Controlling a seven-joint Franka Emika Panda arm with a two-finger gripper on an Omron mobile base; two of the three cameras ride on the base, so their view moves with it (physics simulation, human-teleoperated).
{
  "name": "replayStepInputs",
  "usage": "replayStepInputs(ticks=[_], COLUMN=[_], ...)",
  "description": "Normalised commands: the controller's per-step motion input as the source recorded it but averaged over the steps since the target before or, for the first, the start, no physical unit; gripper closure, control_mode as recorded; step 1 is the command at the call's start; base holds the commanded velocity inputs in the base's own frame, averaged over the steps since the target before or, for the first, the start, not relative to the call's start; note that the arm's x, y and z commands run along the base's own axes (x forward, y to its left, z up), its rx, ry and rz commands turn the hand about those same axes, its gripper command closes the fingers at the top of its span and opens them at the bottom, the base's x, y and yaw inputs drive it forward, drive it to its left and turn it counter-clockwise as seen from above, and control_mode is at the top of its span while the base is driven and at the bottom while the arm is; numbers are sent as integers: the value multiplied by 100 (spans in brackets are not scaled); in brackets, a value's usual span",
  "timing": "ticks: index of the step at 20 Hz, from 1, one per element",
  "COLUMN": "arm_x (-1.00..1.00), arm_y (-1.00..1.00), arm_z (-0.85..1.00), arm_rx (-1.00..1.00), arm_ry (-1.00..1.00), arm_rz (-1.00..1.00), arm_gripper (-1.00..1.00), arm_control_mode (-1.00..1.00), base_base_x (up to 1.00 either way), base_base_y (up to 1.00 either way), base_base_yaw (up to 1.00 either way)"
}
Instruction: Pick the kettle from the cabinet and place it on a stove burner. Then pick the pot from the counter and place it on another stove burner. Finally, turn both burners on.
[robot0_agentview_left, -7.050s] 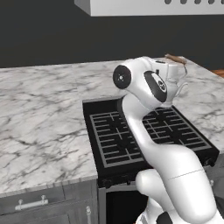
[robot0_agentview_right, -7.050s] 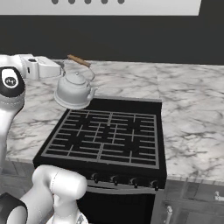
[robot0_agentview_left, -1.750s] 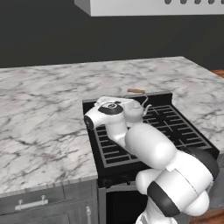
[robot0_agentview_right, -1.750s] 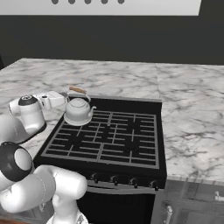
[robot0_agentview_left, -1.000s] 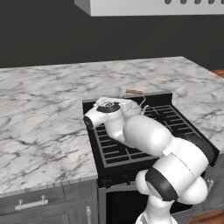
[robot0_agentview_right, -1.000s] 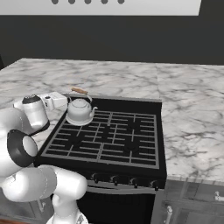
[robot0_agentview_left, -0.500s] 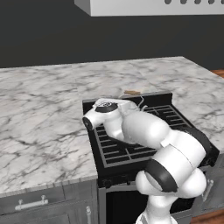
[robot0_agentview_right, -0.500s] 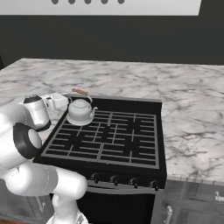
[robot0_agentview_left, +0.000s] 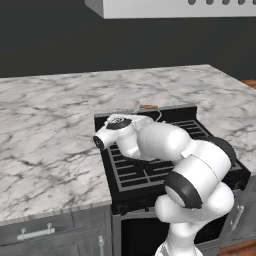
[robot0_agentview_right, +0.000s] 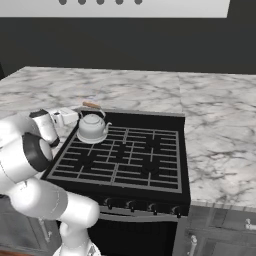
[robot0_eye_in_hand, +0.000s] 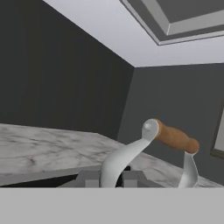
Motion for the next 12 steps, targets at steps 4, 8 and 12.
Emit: replayStepInputs(ticks=[4, 8, 12], arm_x=[14, 14, 16], arm_y=[8, 8, 11], arm_z=[-12, -11, -10], arm_rx=[-2, -2, -1], arm_ry=[0, 0, 0], arm_rz=[0, 0, 0], arm_gripper=[100, 100, 100], arm_control_mode=[-100, -100, -100], base_base_x=[0, 0, 0], base_base_y=[0, 0, 0], base_base_yaw=[0, 0, 0])
